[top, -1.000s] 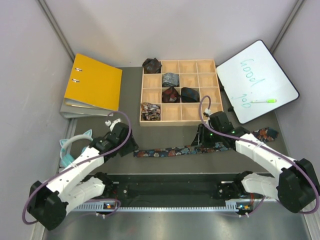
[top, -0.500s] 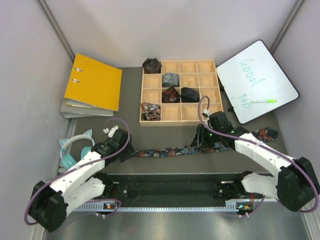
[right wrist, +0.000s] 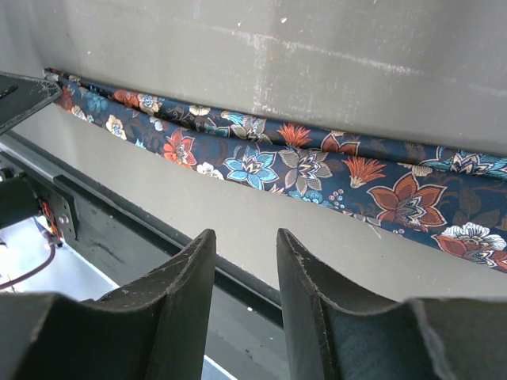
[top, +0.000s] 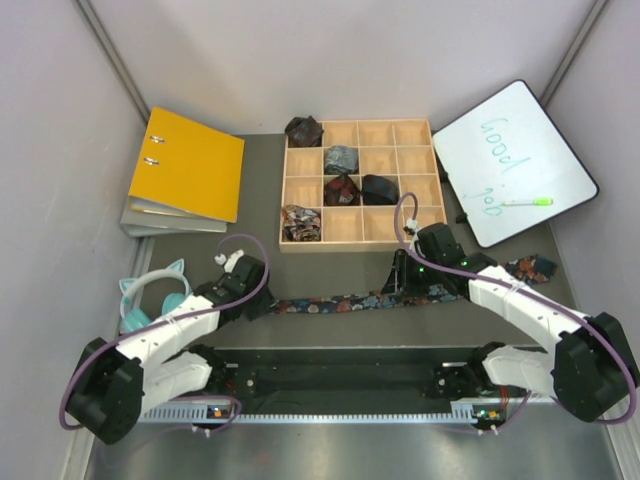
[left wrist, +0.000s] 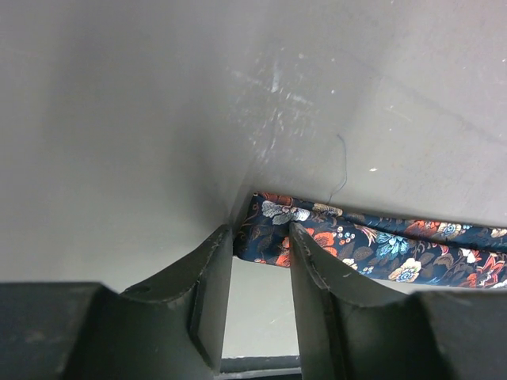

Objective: Roll the ties
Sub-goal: Roll the tie at the center of the board.

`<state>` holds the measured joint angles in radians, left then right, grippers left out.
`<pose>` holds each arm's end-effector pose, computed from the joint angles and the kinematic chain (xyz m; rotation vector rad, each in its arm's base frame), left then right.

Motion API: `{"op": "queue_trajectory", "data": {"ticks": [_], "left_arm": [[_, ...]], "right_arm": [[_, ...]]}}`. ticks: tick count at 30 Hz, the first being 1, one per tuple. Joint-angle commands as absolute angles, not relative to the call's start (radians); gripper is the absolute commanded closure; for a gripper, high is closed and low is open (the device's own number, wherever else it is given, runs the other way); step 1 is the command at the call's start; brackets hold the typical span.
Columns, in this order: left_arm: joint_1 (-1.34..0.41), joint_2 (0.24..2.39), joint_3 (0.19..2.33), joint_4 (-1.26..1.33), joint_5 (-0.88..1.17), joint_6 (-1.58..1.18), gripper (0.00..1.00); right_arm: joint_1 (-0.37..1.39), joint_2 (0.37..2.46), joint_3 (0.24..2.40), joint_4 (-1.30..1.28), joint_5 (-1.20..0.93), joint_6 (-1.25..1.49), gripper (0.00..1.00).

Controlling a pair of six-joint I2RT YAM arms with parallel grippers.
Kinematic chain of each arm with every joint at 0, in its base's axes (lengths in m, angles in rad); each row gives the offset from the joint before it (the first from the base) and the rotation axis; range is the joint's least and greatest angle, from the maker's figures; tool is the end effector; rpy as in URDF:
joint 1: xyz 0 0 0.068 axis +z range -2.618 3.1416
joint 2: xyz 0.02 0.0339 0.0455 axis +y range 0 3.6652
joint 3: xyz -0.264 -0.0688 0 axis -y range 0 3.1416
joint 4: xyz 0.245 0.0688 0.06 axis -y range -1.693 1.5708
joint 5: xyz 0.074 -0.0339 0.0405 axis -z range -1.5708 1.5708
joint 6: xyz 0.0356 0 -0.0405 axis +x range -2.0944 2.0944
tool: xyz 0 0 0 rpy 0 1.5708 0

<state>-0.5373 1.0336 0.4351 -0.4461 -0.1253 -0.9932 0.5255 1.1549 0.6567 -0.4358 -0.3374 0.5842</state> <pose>0.1535 -0.0863 0.1573 -0.6431 2.5739 -0.3749 0.1854 0.1212 0.2041 -0.0709 2.6513 0.8432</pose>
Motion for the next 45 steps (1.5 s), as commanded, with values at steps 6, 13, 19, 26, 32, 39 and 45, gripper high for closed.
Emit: {"op": "queue_trajectory", "data": {"ticks": [6, 13, 19, 26, 32, 39, 45], "left_arm": [[-0.534, 1.029, 0.403, -0.394, -0.163, -0.971, 0.66], [-0.534, 0.989, 0.383, -0.388, -0.175, -0.953, 0.82], [-0.534, 0.989, 0.422, -0.42, -0.176, -0.924, 0.86], [-0.534, 0.982, 0.471, -0.475, -0.179, -0.907, 0.93], [-0.534, 0.971, 0.499, -0.505, -0.175, -0.89, 0.97], [-0.534, 0.948, 0.512, -0.534, -0.169, -0.887, 0.98], [-0.534, 0.939, 0.552, -0.566, -0.166, -0.874, 0.98]], "right_arm": [[0.537, 1.187, 0.699, -0.43, -0.348, 0.569, 0.63], [0.558, 1.224, 0.73, -0.422, -0.345, 0.584, 0.63], [0.679, 1.293, 0.788, -0.376, -0.313, 0.649, 0.63], [0.853, 1.475, 0.917, -0.272, -0.259, 0.784, 0.67], [0.953, 1.658, 1.028, -0.155, -0.261, 0.865, 0.84], [0.982, 1.821, 1.124, -0.075, -0.311, 0.907, 0.96], [0.983, 1.902, 1.181, -0.077, -0.321, 0.905, 0.98]]}}
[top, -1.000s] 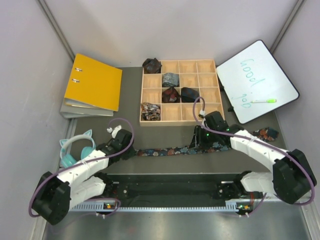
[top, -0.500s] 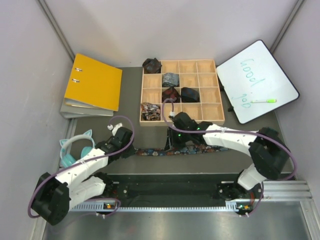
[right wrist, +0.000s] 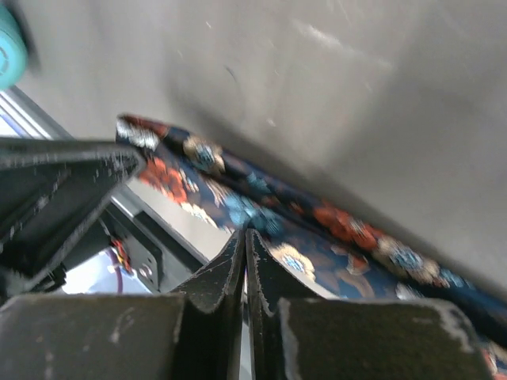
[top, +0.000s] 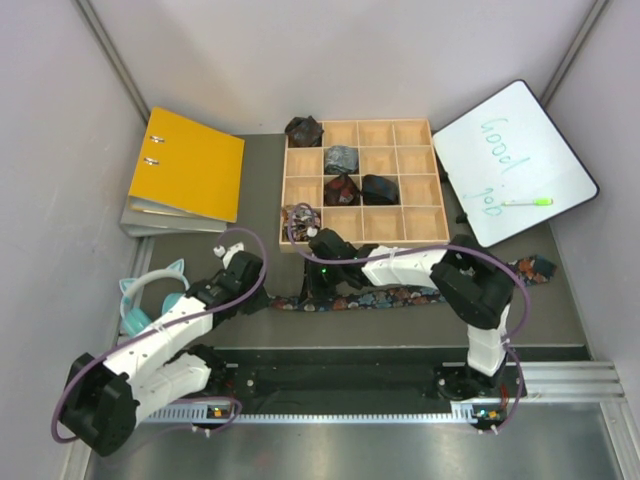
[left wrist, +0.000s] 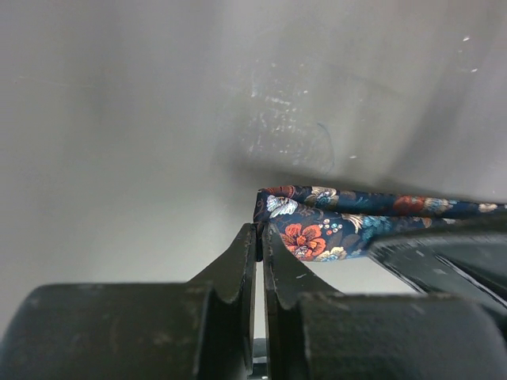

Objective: Roll the ties
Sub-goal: Roll the tie at the center of the board.

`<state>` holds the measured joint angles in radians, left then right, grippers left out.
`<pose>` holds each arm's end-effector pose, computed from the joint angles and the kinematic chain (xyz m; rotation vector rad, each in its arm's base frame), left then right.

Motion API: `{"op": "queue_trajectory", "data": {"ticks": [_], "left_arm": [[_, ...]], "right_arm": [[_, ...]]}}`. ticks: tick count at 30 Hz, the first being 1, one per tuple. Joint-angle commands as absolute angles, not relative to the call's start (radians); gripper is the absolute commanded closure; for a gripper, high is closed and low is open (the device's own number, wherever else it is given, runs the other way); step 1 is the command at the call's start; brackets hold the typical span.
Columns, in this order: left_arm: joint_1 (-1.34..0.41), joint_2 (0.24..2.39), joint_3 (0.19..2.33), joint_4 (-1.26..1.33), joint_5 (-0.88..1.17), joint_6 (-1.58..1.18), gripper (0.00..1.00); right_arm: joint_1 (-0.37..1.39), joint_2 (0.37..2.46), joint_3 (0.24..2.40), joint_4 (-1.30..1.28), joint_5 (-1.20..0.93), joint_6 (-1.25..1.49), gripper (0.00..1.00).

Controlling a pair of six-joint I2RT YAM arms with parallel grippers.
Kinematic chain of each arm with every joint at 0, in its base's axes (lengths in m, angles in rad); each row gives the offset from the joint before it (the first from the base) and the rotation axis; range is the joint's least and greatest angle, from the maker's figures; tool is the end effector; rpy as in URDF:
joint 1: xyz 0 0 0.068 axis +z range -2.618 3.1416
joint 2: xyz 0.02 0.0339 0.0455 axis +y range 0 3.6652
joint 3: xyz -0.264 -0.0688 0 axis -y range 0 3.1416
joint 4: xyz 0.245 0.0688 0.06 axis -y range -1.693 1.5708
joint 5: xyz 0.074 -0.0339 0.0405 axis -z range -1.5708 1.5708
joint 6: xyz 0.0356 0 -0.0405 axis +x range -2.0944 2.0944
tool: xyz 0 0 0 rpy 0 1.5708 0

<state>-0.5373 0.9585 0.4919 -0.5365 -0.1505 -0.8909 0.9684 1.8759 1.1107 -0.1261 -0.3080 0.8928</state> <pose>0.1512 -0.0838 0.1808 -0.5126 2.5447 -0.3480 0.2095 0.3237 0.1549 -0.2580 2.7777 1.0479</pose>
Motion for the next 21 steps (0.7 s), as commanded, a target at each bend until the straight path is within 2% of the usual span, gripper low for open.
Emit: {"op": "queue_trajectory", "data": {"ticks": [1, 21], "left_arm": [[-0.534, 0.939, 0.56, -0.578, -0.164, -0.874, 0.98], [-0.534, 0.994, 0.775, -0.673, -0.1, -0.867, 0.98]], "right_arm": [[0.983, 1.911, 1.195, -0.081, -0.319, 0.897, 0.98], [0.983, 2.006, 1.315, -0.13, -0.301, 0.865, 0.99]]}}
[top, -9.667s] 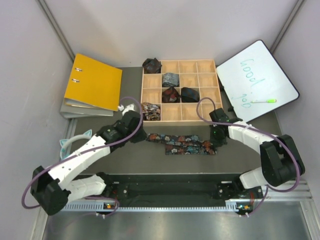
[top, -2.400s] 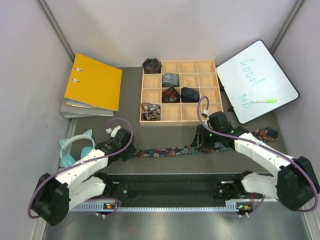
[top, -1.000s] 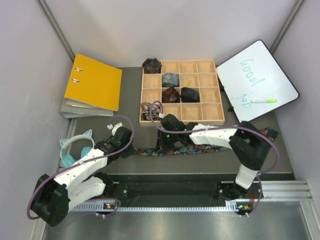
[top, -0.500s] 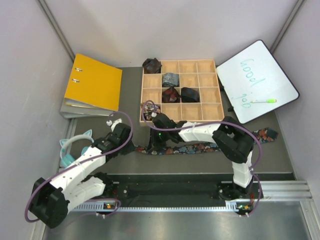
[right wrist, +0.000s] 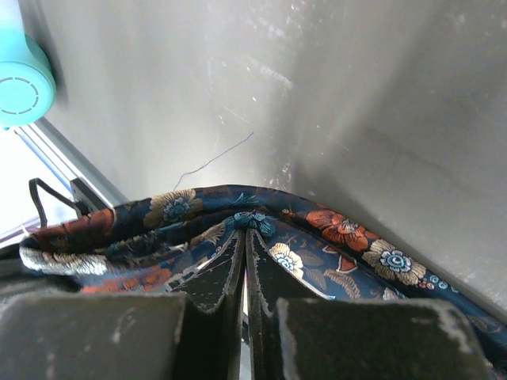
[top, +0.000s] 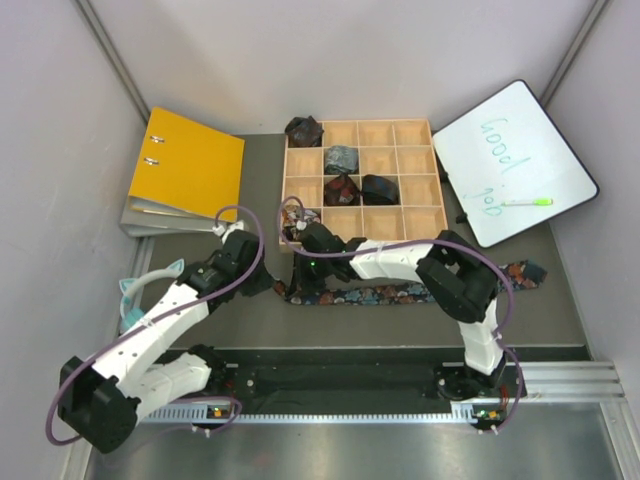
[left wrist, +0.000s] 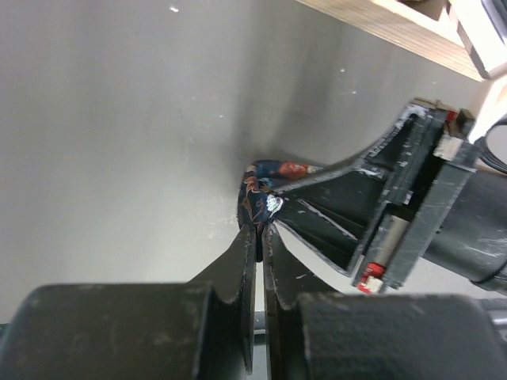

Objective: Roll the ties
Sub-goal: Roll the tie at the center of the board.

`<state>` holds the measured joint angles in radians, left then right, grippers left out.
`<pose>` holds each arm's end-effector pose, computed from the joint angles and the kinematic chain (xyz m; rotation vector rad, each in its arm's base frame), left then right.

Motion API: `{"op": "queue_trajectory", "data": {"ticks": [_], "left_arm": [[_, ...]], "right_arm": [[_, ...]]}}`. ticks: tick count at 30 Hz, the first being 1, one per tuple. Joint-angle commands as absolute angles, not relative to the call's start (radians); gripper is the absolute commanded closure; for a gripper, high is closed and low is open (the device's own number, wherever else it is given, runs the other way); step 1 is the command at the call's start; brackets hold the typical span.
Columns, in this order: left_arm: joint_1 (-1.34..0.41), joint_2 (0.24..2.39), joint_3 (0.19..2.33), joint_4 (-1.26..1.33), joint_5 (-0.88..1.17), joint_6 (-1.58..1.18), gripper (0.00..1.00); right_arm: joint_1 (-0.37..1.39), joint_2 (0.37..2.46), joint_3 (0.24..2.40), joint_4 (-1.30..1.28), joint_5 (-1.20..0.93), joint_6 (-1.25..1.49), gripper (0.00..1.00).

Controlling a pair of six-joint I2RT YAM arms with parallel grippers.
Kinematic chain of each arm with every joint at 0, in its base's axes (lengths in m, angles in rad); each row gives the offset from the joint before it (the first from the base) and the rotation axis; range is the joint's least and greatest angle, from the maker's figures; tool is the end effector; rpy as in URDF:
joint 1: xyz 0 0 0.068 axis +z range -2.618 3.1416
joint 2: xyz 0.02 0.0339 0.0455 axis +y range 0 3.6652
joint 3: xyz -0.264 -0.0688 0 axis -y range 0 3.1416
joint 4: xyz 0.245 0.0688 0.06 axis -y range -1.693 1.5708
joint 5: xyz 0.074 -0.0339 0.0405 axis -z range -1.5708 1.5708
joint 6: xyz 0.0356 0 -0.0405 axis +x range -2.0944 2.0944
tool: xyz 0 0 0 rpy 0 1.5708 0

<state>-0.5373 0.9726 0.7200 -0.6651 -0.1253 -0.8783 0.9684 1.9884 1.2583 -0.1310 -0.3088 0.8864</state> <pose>0.1655 -0.0934 0.2417 -0.4827 2.4864 -0.4369 0.2290 0.3522 0.1543 -0.2716 2.7452 1.0736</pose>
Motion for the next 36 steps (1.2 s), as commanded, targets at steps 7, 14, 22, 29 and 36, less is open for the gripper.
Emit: {"op": "queue_trajectory", "data": {"ticks": [7, 14, 22, 29, 36], "left_arm": [[-0.537, 1.014, 0.788, -0.655, -0.063, -0.89, 0.98], [-0.592, 1.071, 0.77, -0.601, -0.054, -0.914, 0.98], [-0.655, 1.152, 0.802, -0.583, -0.121, -0.937, 0.97], [-0.725, 1.233, 0.836, -0.578, -0.161, -0.945, 0.97], [-0.765, 1.318, 0.847, -0.537, -0.178, -0.96, 0.96]], "right_arm": [[0.971, 2.008, 1.341, -0.158, -0.296, 0.859, 0.98], [0.933, 1.953, 1.279, -0.144, -0.328, 0.859, 0.96], [0.894, 1.842, 1.177, -0.222, -0.315, 0.835, 0.91], [0.793, 1.64, 1.029, -0.308, -0.253, 0.795, 0.89], [0.735, 1.465, 0.956, -0.388, -0.19, 0.753, 0.86]]}}
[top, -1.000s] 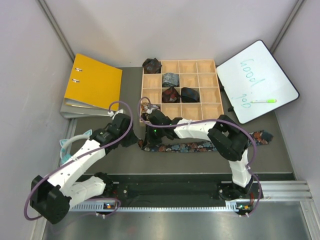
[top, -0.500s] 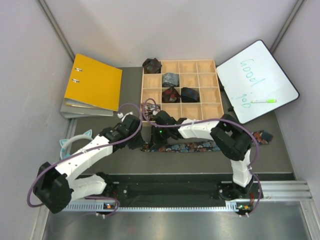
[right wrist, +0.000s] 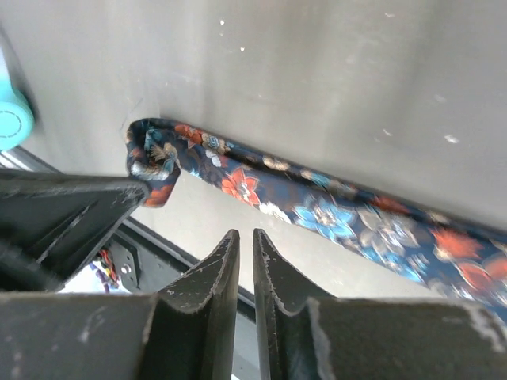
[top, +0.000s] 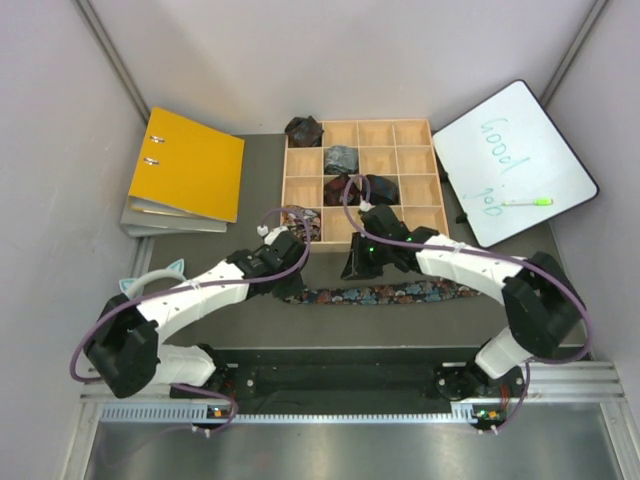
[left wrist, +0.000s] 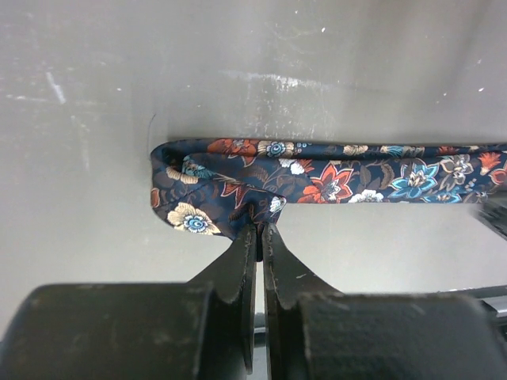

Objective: Roll the ties
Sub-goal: Roll the tie at the center of the board.

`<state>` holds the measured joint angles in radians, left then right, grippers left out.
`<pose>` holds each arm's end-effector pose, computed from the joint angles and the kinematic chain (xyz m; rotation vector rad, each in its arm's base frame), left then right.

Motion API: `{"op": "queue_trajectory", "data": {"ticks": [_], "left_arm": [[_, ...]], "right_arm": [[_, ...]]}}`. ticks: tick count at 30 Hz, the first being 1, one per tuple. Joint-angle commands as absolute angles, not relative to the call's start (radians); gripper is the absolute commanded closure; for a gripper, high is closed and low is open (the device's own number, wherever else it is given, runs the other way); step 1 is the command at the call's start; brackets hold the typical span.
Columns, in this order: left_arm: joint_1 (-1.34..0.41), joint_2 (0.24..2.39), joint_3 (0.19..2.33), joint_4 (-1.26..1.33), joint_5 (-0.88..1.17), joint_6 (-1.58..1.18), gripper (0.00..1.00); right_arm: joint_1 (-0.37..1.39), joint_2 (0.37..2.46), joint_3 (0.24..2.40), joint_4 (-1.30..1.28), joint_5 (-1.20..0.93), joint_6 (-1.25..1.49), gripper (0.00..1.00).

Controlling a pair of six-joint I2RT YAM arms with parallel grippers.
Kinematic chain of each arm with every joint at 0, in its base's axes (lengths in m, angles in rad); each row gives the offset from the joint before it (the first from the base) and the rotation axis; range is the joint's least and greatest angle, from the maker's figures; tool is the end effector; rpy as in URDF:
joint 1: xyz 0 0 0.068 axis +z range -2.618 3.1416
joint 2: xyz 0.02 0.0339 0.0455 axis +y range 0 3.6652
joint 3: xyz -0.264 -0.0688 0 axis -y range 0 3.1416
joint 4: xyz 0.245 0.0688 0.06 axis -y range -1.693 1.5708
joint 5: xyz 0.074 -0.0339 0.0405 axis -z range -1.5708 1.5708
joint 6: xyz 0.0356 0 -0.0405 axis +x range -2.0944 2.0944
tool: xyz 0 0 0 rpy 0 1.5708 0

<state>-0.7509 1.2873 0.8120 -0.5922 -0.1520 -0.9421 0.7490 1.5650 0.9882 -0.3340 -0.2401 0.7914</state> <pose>0.1821 -0.1626 0.2125 -0.3071 2.6543 -0.3796 0.2309 0.2262 0.2084 -0.0542 2.6971 0.8762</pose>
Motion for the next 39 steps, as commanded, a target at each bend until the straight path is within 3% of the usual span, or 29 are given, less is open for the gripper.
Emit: {"op": "queue_trajectory", "data": {"ticks": [1, 11, 18, 21, 25, 26, 32, 39], "left_arm": [[-0.767, 1.324, 0.848, -0.528, -0.175, -0.962, 0.96], [-0.795, 1.446, 0.893, -0.463, -0.16, -0.969, 0.95], [-0.805, 1.486, 0.904, -0.442, -0.149, -0.971, 0.87], [-0.811, 1.491, 0.914, -0.437, -0.144, -0.965, 0.77], [-0.816, 1.479, 0.933, -0.454, -0.15, -0.956, 0.54], [-0.816, 1.464, 0.936, -0.466, -0.153, -0.954, 0.44], [-0.815, 1.396, 0.962, -0.537, -0.205, -0.928, 0.37], [-0.781, 1.296, 0.966, -0.653, -0.304, -0.893, 0.38]], "right_arm": [[0.735, 1.454, 0.948, -0.393, -0.184, 0.75, 0.86], [0.735, 1.367, 0.879, -0.403, -0.164, 0.764, 0.87], [0.735, 1.328, 0.876, -0.425, -0.141, 0.758, 0.87], [0.735, 1.321, 0.877, -0.422, -0.141, 0.753, 0.87], [0.735, 1.325, 0.882, -0.408, -0.155, 0.756, 0.87], [0.735, 1.33, 0.885, -0.407, -0.158, 0.756, 0.87], [0.735, 1.361, 0.91, -0.367, -0.21, 0.765, 0.87], [0.784, 1.449, 1.0, -0.344, -0.238, 0.767, 0.87]]}}
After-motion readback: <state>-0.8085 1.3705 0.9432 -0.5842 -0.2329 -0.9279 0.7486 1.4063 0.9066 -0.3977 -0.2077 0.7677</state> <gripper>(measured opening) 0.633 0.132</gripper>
